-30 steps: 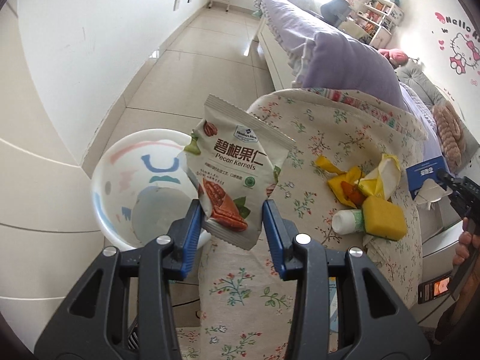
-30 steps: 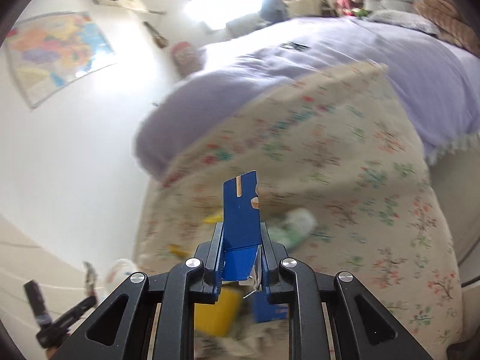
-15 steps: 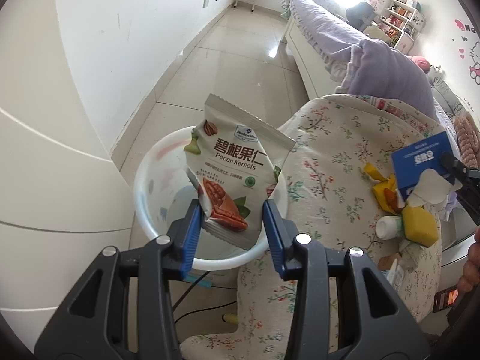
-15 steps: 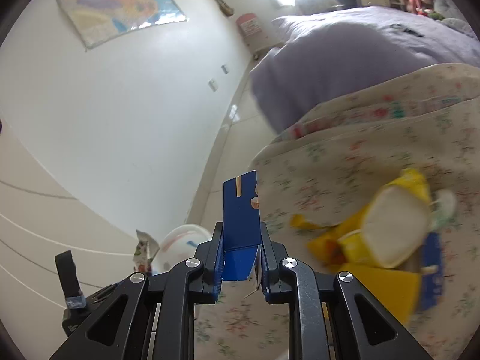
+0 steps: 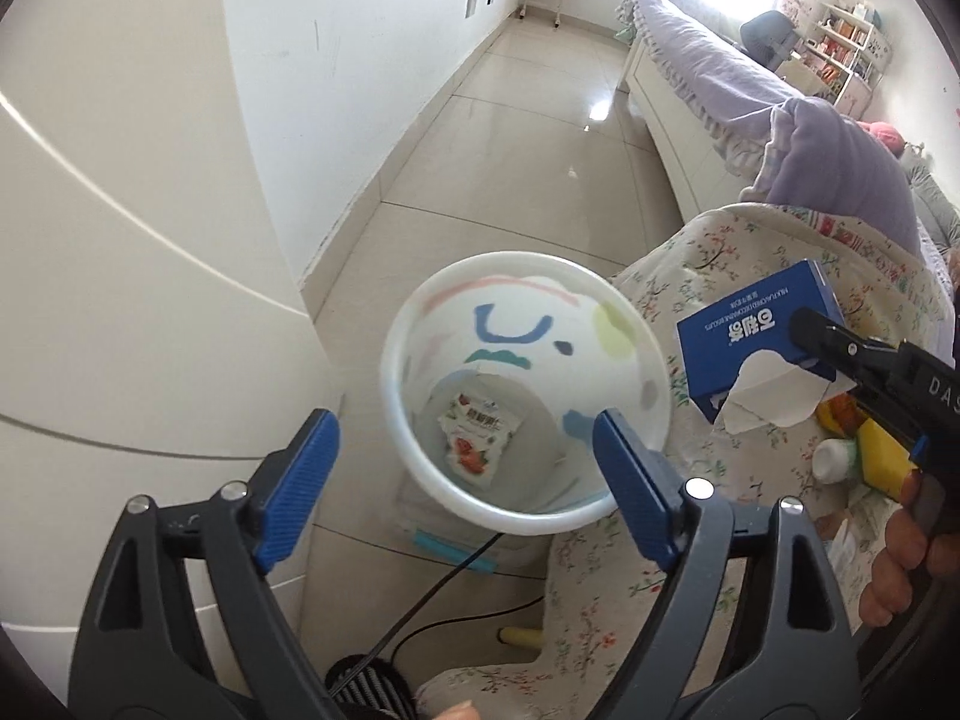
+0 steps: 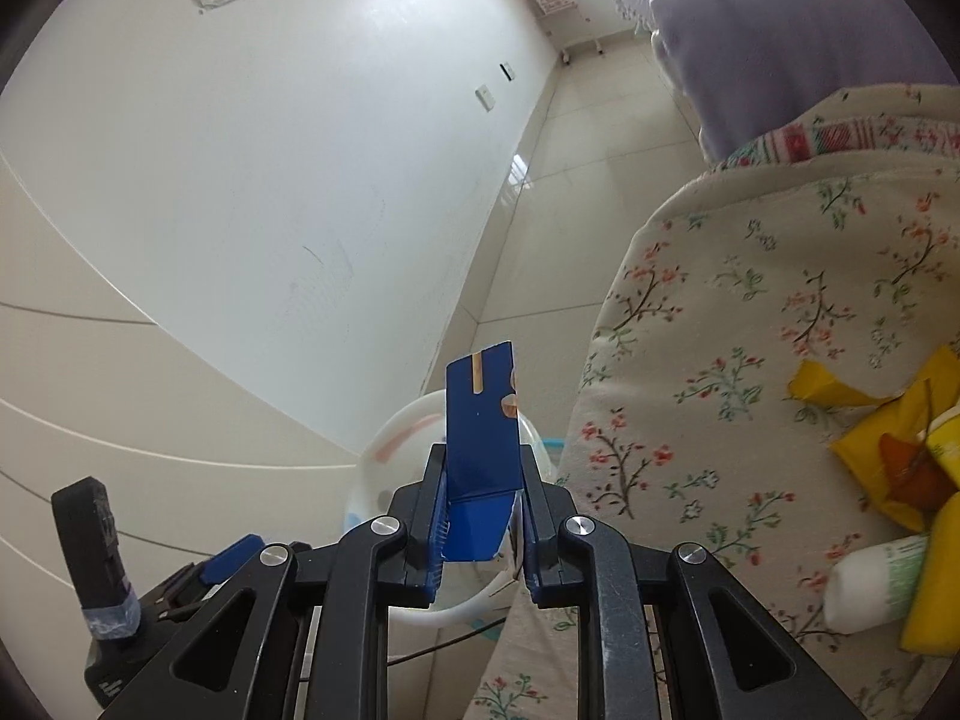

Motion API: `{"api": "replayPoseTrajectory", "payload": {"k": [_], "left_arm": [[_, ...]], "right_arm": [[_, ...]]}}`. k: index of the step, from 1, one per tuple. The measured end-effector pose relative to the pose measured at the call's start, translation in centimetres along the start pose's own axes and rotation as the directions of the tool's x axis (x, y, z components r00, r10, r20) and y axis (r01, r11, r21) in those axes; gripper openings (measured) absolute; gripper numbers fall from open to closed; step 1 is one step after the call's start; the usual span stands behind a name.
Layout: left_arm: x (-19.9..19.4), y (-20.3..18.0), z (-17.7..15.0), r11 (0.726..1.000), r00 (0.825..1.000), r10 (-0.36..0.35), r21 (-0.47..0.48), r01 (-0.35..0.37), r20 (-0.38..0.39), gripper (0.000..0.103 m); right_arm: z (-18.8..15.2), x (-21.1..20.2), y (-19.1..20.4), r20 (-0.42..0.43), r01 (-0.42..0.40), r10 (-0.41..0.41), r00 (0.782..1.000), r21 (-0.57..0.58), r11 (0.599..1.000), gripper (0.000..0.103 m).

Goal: Collect trash
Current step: 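Lower the torn blue box over the bucket and open the right tool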

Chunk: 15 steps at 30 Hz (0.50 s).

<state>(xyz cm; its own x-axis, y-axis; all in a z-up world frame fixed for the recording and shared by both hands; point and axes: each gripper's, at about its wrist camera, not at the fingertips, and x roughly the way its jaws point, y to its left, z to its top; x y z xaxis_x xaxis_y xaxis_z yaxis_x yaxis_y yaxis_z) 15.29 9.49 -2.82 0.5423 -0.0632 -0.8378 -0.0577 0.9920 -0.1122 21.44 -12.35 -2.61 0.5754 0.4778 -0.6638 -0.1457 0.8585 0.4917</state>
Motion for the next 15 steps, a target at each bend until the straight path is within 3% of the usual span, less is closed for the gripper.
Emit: {"api": "replayPoseTrajectory", "payload": {"k": [2, 5, 6, 8, 15], "left_arm": [[0.0, 0.6, -0.2, 1.000, 1.000, 0.024, 0.002, -0.024, 0.003, 0.090], [0.0, 1.3, -0.4, 0.998, 0.998, 0.068, 0.000, -0.068, -0.002, 0.099], [0.0, 1.5, -0.5, 0.997, 0.997, 0.074, 0.001, -0.074, -0.002, 0.099], [0.0, 1.9, -0.6, 0.996, 0.996, 0.086, 0.003, -0.086, -0.008, 0.099], [-0.3, 2.2, -0.8, 0.998, 0.998, 0.060, -0.019, -0.061, -0.032, 0.100]], "right_arm": [[-0.3, 0.7, -0.1, -0.009, -0.007, 0.008, 1.000, 0.007, 1.000, 0.022], [-0.3, 1.7, -0.7, 0.003, -0.037, 0.037, 0.999, 0.021, 0.999, 0.037], [-0.6, 1.4, -0.3, 0.011, -0.051, 0.051, 0.999, 0.025, 0.998, 0.061], [-0.5, 1.4, -0.5, 0.026, -0.040, 0.039, 0.999, 0.042, 0.998, 0.084], [-0.2, -0.7, -1.0, 0.056, -0.006, 0.004, 0.998, 0.033, 0.999, 0.084]]}}
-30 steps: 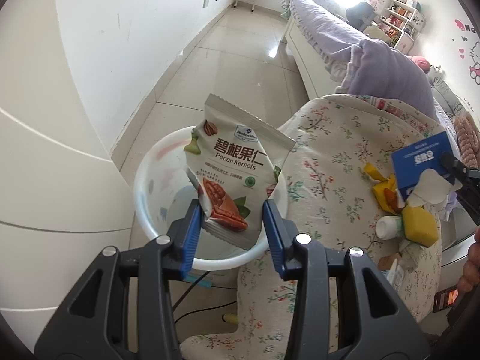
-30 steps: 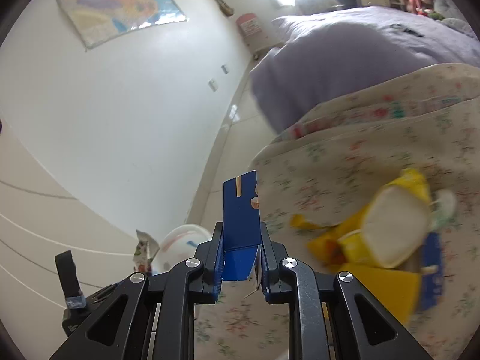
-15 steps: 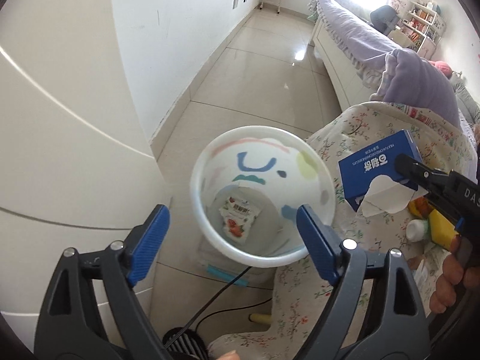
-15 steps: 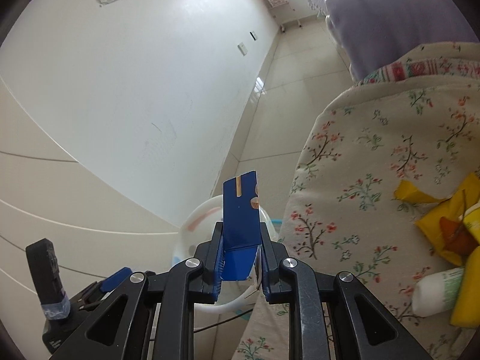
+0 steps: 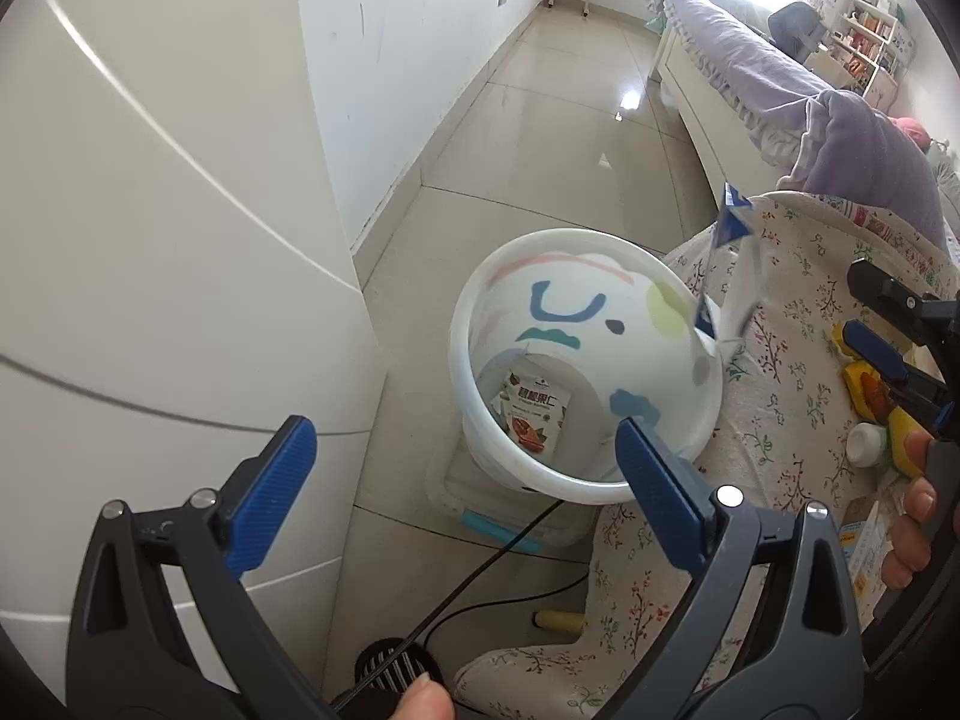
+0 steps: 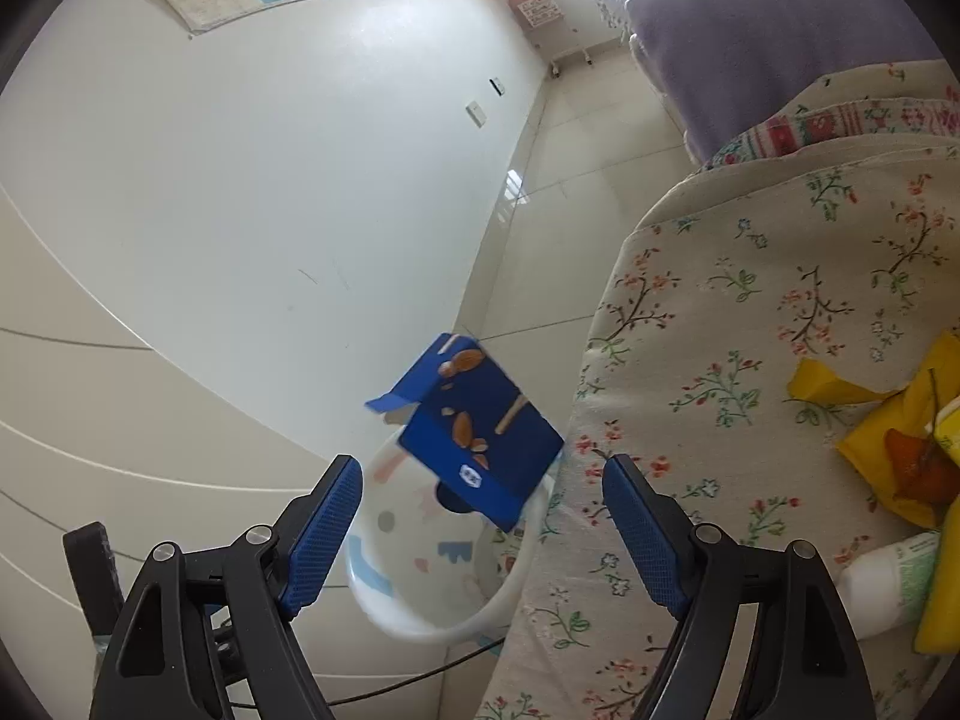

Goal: Collect trash
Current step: 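Lower the torn blue box over the bucket and open the right tool, then grasp the yellow sponge with right tool while left tool grasps the milk carton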

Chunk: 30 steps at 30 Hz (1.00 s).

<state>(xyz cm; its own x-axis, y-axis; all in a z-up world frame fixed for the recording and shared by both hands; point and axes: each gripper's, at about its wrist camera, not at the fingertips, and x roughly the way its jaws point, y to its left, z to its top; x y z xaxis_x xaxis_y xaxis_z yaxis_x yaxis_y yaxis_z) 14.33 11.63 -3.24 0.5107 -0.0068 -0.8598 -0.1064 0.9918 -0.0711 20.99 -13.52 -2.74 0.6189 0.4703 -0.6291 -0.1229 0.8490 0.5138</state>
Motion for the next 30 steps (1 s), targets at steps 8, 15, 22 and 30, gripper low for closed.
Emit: {"api": "replayPoseTrajectory", "payload": {"k": [8, 15, 22, 30], "left_arm": [[-0.4, -0.2, -0.3, 1.000, 1.000, -0.003, 0.008, 0.003, -0.012, 0.100], [-0.3, -1.1, -0.4, 1.000, 1.000, -0.007, 0.021, 0.008, -0.030, 0.100], [-0.7, -2.9, -0.5, 0.998, 0.999, -0.026, 0.049, 0.028, -0.040, 0.100], [-1.1, -5.7, -1.1, 0.993, 0.995, -0.069, 0.092, 0.075, -0.068, 0.100]], "right_arm": [[0.3, -2.5, -0.7, 0.009, 0.048, -0.048, 0.999, -0.043, 0.998, 0.084], [0.5, -5.0, -1.7, 0.021, 0.155, -0.154, 0.988, -0.108, 0.982, 0.084], [0.5, -8.6, -3.3, 0.051, 0.288, -0.284, 0.958, -0.166, 0.943, 0.084], [-0.1, -12.5, -6.5, 0.019, 0.399, -0.407, 0.913, -0.233, 0.887, 0.084]]}}
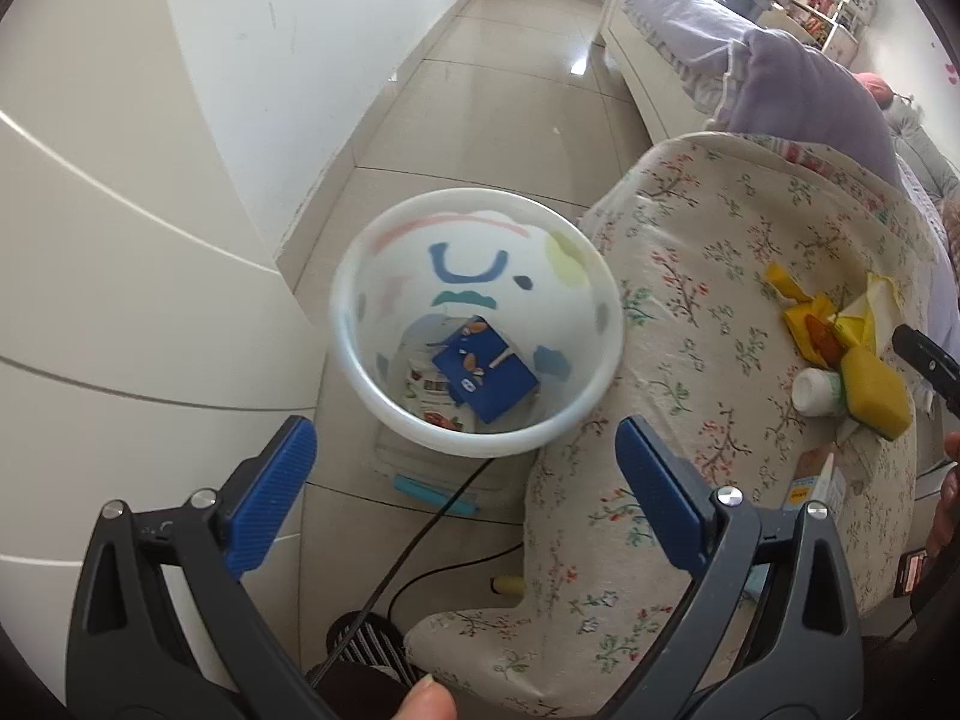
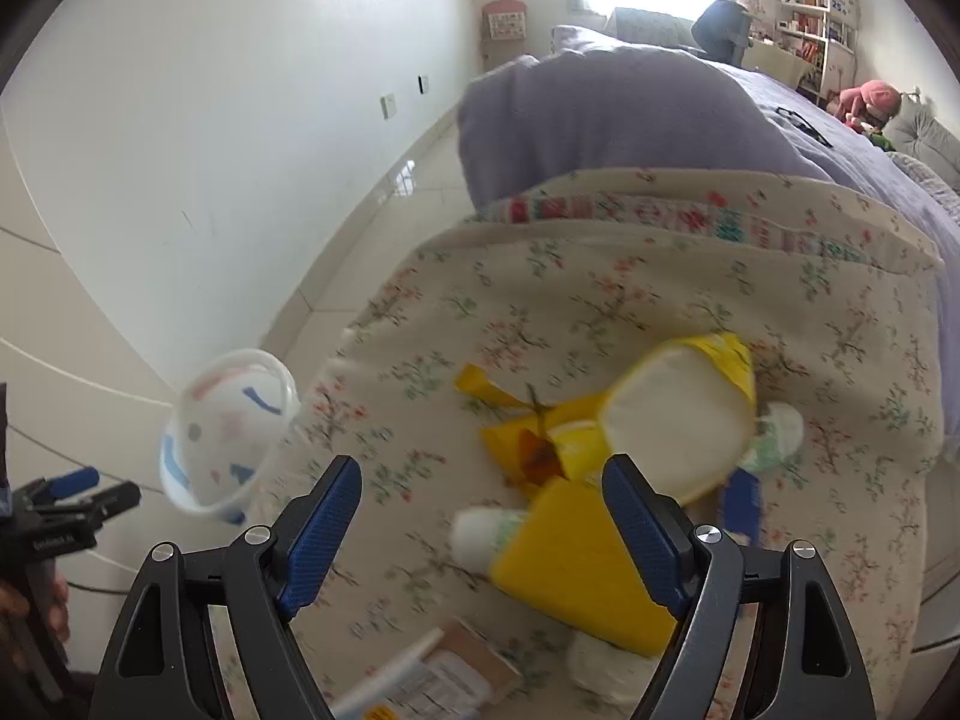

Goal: Collect trash
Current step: 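Grasp the yellow sponge with right tool while left tool grasps the milk carton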

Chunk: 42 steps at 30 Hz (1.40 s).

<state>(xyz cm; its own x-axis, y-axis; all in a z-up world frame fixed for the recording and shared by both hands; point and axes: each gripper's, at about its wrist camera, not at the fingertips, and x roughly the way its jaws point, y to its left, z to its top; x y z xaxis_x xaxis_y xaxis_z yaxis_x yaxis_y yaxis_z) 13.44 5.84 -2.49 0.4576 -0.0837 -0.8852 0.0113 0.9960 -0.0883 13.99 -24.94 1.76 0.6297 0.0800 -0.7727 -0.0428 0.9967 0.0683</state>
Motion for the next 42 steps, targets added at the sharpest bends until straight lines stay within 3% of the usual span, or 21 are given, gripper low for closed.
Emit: {"api": "replayPoseTrajectory", "payload": {"k": [8, 13, 15, 18, 20, 31, 38, 42], "left_arm": [[-0.2, -2.8, -0.7, 0.998, 0.999, -0.047, 0.039, 0.047, -0.019, 0.100], [-0.3, -4.6, -1.3, 0.994, 0.995, -0.092, 0.062, 0.094, -0.035, 0.100], [-0.3, -5.6, -1.7, 0.991, 0.994, -0.104, 0.078, 0.108, -0.043, 0.100], [-0.5, -7.2, -2.3, 0.985, 0.991, -0.126, 0.108, 0.131, -0.054, 0.100], [-0.5, -8.5, -2.8, 0.979, 0.988, -0.142, 0.139, 0.149, -0.062, 0.100], [0.2, -15.4, -5.4, 0.932, 0.970, -0.204, 0.276, 0.234, -0.135, 0.098], [1.5, -19.7, -7.6, 0.888, 0.951, -0.225, 0.356, 0.289, -0.213, 0.083], [2.2, -21.1, -8.5, 0.876, 0.952, -0.205, 0.391, 0.282, -0.229, 0.072]], "right_arm": [[-1.3, 0.2, -3.5, -0.092, 0.064, -0.063, 0.994, 0.006, 0.998, 0.084], [-2.0, 1.4, -5.6, -0.142, 0.028, -0.017, 0.990, 0.079, 0.996, 0.081], [-2.3, 1.8, -6.0, -0.163, -0.006, 0.025, 0.986, 0.112, 0.994, 0.051], [-2.4, 1.5, -6.4, -0.162, -0.063, 0.086, 0.983, 0.143, 0.988, 0.031], [-2.2, 0.5, -6.4, -0.133, -0.069, 0.087, 0.987, 0.136, 0.988, 0.026], [-2.4, -4.8, -9.6, -0.011, -0.076, 0.079, 0.997, 0.178, 0.981, 0.024], [-3.4, -5.6, -11.0, -0.012, -0.054, 0.057, 0.998, 0.179, 0.982, 0.024], [-3.9, -5.7, -11.8, -0.019, -0.046, 0.051, 0.999, 0.184, 0.982, 0.024]]}}
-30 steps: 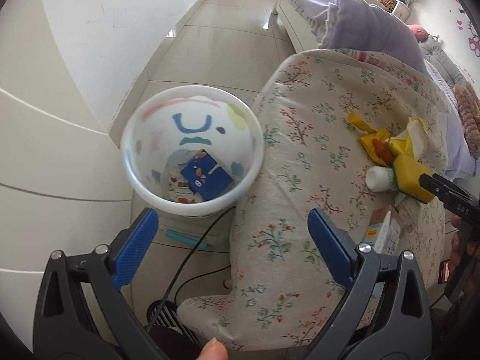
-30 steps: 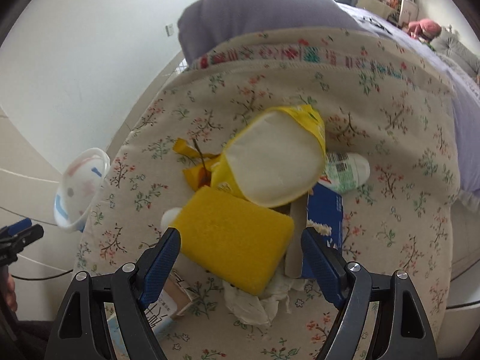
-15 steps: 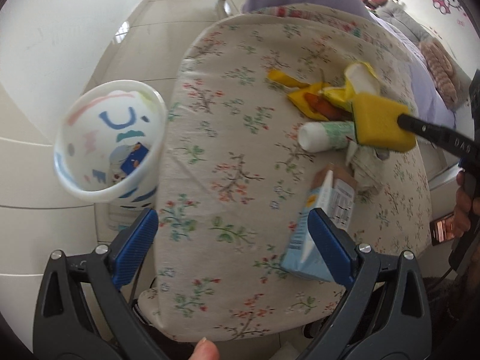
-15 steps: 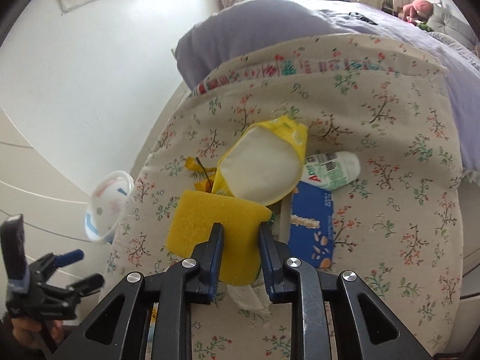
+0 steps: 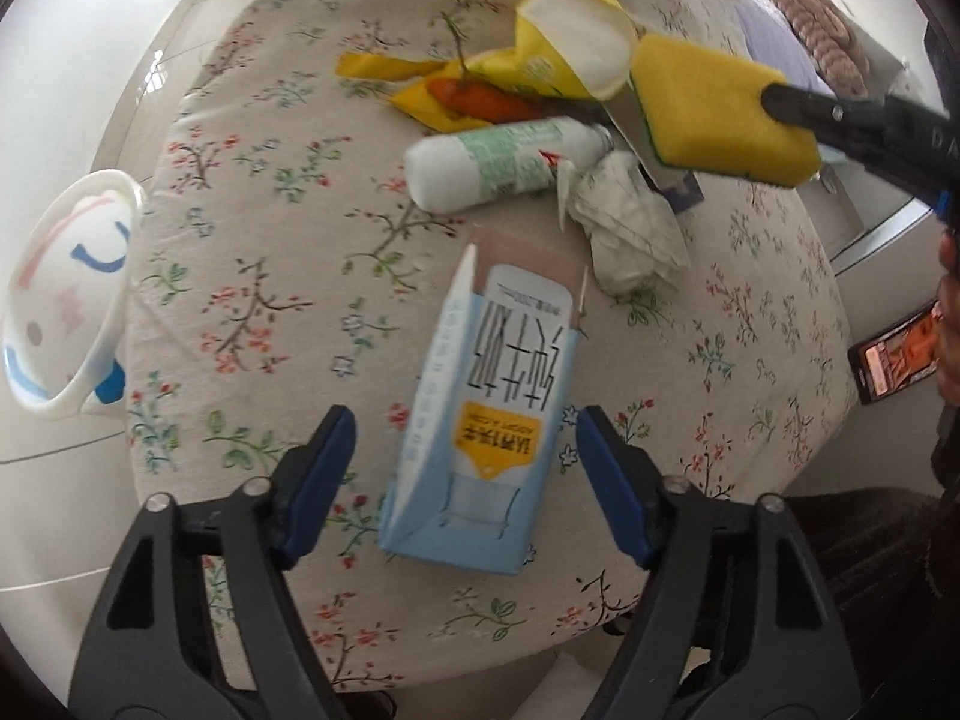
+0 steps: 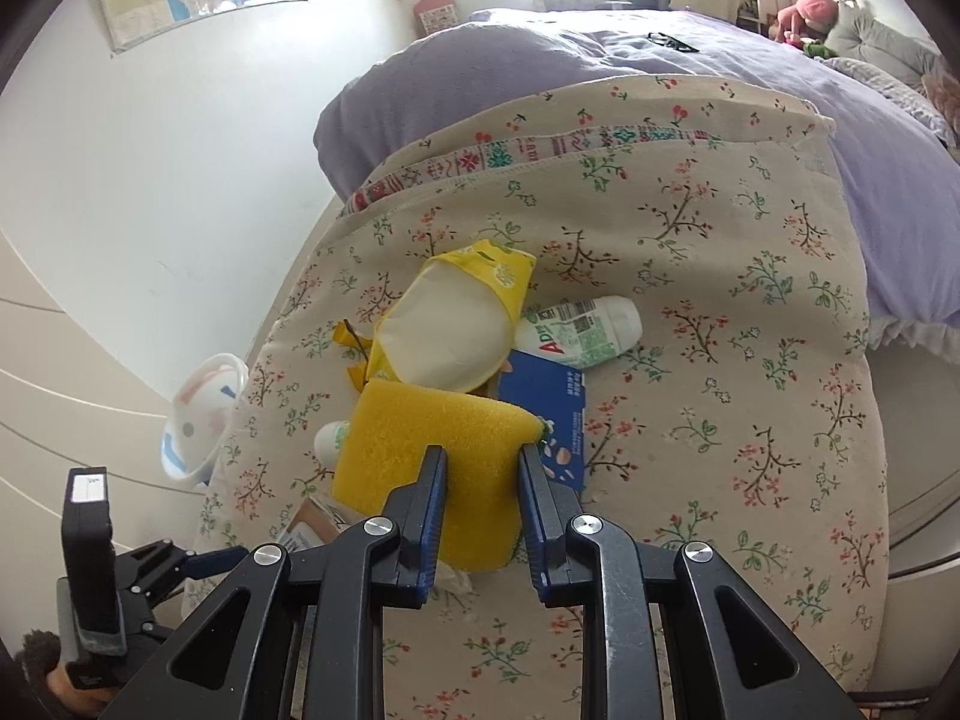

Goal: Collect trash
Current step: 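Grasp the yellow sponge with right tool while left tool grasps the milk carton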

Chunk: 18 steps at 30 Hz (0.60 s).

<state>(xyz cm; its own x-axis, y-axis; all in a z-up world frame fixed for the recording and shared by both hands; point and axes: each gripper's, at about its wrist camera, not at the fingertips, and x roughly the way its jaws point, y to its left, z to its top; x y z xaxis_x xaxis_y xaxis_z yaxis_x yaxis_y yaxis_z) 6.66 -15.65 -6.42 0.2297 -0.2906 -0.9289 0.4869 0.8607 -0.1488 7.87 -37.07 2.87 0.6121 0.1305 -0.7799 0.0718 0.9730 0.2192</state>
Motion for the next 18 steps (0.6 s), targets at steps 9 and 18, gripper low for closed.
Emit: {"api": "replayPoseTrajectory", "payload": {"k": [9, 18], "left_arm": [[0.0, -0.5, 0.0, 0.999, 0.999, 0.036, 0.020, -0.036, 0.019, 0.060], [-2.9, 3.2, 0.2, 0.997, 0.992, 0.062, -0.062, -0.055, 0.112, 0.059]], "right_arm": [[0.0, -0.2, -0.6, -0.001, 0.002, -0.002, 1.000, 0.007, 1.000, 0.024], [0.4, 0.0, 1.1, 0.015, -0.020, 0.020, 1.000, -0.011, 1.000, 0.024]]}}
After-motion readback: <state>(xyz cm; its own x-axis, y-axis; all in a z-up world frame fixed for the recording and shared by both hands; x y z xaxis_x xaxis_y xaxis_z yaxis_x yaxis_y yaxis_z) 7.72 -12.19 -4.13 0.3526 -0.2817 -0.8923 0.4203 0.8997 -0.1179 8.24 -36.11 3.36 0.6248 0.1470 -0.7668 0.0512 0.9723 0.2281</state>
